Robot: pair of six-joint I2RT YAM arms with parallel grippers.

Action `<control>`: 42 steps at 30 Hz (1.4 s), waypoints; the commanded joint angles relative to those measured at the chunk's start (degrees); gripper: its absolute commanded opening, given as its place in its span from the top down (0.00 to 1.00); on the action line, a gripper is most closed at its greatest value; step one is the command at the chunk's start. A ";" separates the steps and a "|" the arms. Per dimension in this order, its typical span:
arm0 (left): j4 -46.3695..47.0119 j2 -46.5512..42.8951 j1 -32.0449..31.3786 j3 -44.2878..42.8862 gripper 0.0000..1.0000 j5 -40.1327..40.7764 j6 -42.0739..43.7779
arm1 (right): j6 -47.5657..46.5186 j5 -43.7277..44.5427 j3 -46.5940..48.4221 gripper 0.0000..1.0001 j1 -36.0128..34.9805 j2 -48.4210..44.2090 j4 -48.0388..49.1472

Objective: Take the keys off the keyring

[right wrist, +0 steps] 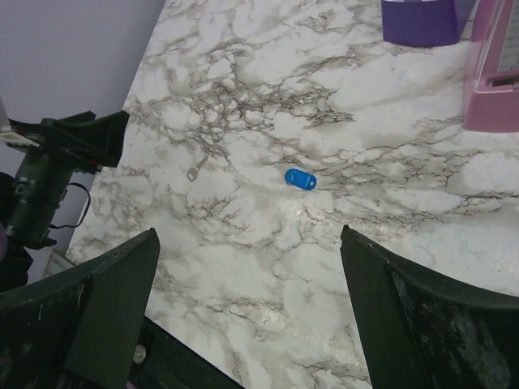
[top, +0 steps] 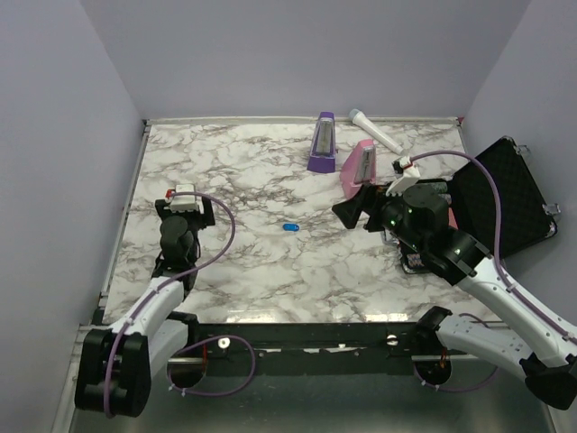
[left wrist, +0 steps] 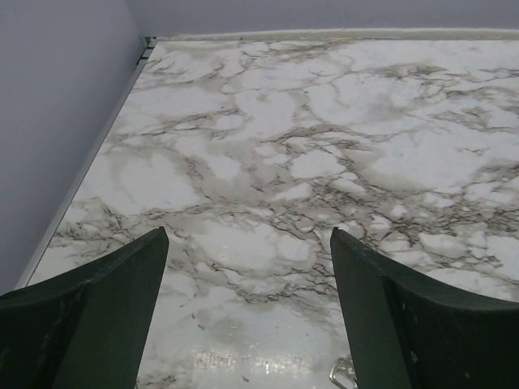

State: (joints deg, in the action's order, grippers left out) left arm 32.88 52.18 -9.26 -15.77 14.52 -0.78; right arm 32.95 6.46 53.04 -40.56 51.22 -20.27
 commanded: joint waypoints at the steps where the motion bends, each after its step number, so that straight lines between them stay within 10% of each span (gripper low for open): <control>1: 14.56 6.95 4.85 1.71 0.11 -4.76 1.13 | 0.10 0.05 -1.01 0.00 -0.23 -0.86 3.57; 12: 33.45 21.46 6.97 3.99 0.09 -7.93 -1.43 | 0.80 3.55 1.45 0.00 -0.23 2.39 -3.80; 42: 39.59 21.12 6.09 7.66 0.04 -5.74 -1.24 | 10.47 6.64 -5.84 0.00 -0.23 -3.85 -8.38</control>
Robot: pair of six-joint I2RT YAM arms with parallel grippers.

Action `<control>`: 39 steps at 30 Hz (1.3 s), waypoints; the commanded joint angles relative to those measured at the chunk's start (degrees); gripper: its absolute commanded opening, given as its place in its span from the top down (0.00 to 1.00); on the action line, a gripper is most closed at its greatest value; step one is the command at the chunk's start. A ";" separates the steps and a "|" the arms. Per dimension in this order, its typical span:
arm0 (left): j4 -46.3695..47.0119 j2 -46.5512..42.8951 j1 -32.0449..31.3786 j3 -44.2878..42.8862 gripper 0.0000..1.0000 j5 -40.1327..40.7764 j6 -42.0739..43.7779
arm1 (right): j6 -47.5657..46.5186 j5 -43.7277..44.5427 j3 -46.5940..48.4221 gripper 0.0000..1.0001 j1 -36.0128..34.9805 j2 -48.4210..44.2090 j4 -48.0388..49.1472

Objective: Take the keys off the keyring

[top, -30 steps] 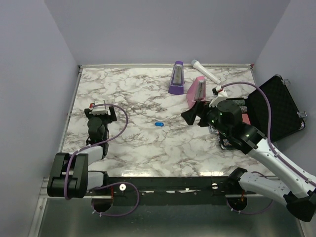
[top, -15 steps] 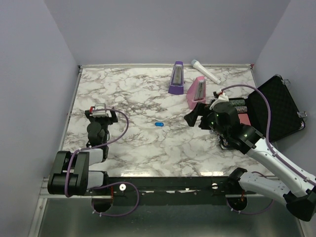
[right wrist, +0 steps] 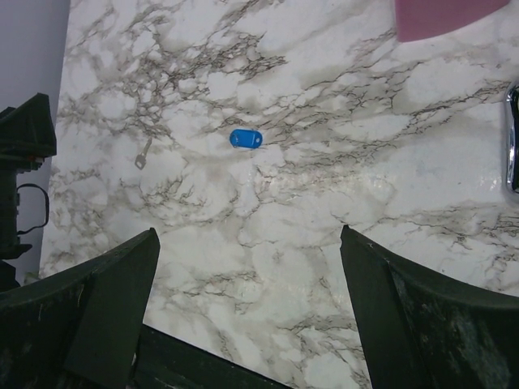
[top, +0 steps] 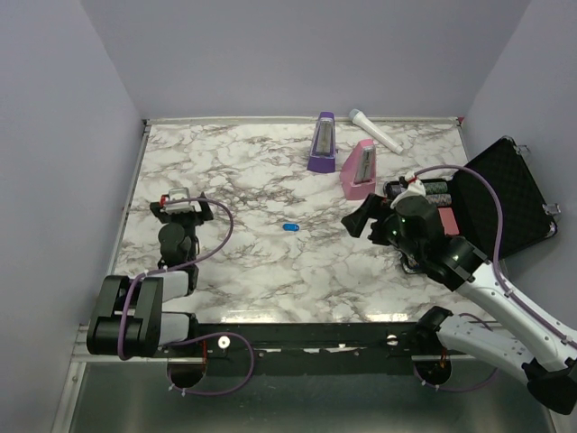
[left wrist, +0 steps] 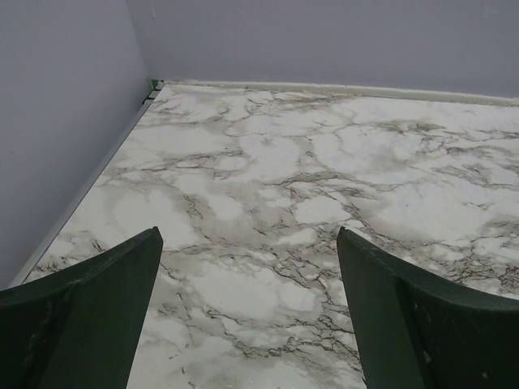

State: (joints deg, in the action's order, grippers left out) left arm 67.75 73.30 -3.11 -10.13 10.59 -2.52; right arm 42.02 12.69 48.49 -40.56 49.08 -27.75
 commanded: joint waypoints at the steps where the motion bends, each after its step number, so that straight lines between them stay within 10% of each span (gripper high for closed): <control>1: 6.24 -0.26 -0.05 3.26 0.06 -1.71 0.33 | 1.40 0.32 -1.38 0.00 -0.23 -1.97 -1.17; 39: -5.17 0.00 0.13 -3.14 0.01 -5.14 1.21 | 3.68 -7.68 -4.19 0.00 -0.14 -11.55 -0.82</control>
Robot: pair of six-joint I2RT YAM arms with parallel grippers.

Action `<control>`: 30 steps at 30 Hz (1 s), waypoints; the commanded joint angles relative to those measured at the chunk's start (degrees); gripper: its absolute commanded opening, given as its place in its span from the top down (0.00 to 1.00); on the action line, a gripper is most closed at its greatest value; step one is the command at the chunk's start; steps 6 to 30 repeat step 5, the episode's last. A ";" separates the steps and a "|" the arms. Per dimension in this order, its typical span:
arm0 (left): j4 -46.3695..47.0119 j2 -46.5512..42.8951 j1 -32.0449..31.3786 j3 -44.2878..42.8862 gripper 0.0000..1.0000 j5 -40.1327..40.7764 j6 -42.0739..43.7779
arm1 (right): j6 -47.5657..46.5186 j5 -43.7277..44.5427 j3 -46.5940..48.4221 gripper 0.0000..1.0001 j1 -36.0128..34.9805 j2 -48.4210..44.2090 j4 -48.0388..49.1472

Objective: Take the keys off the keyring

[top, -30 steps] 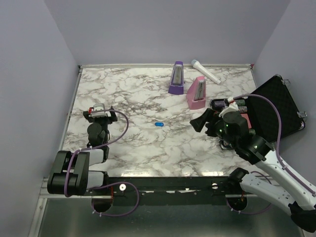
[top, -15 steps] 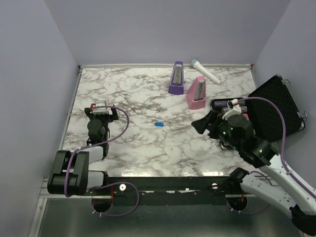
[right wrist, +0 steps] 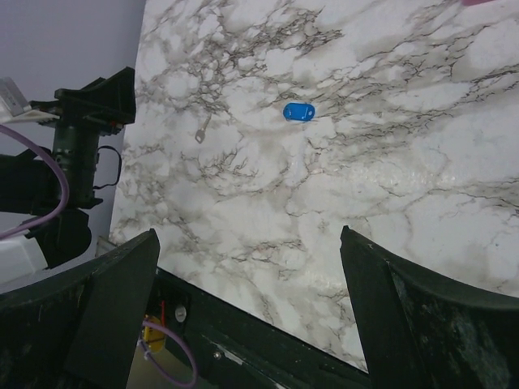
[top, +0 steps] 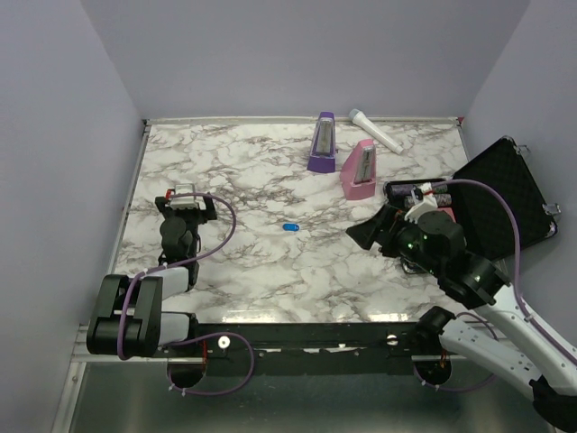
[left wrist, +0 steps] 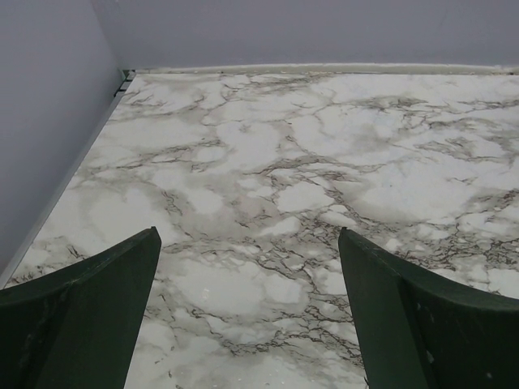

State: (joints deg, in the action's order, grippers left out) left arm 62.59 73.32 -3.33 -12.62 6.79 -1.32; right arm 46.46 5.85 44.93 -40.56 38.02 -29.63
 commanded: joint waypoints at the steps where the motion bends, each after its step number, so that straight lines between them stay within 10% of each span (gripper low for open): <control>1: -0.10 -0.02 0.43 -0.65 0.01 -1.34 0.00 | -0.49 -0.58 -0.72 0.00 -0.31 -0.49 0.80; 30: -0.10 -0.02 0.34 -0.56 0.01 -1.25 0.00 | -0.14 0.31 -0.28 0.00 -0.23 0.12 0.09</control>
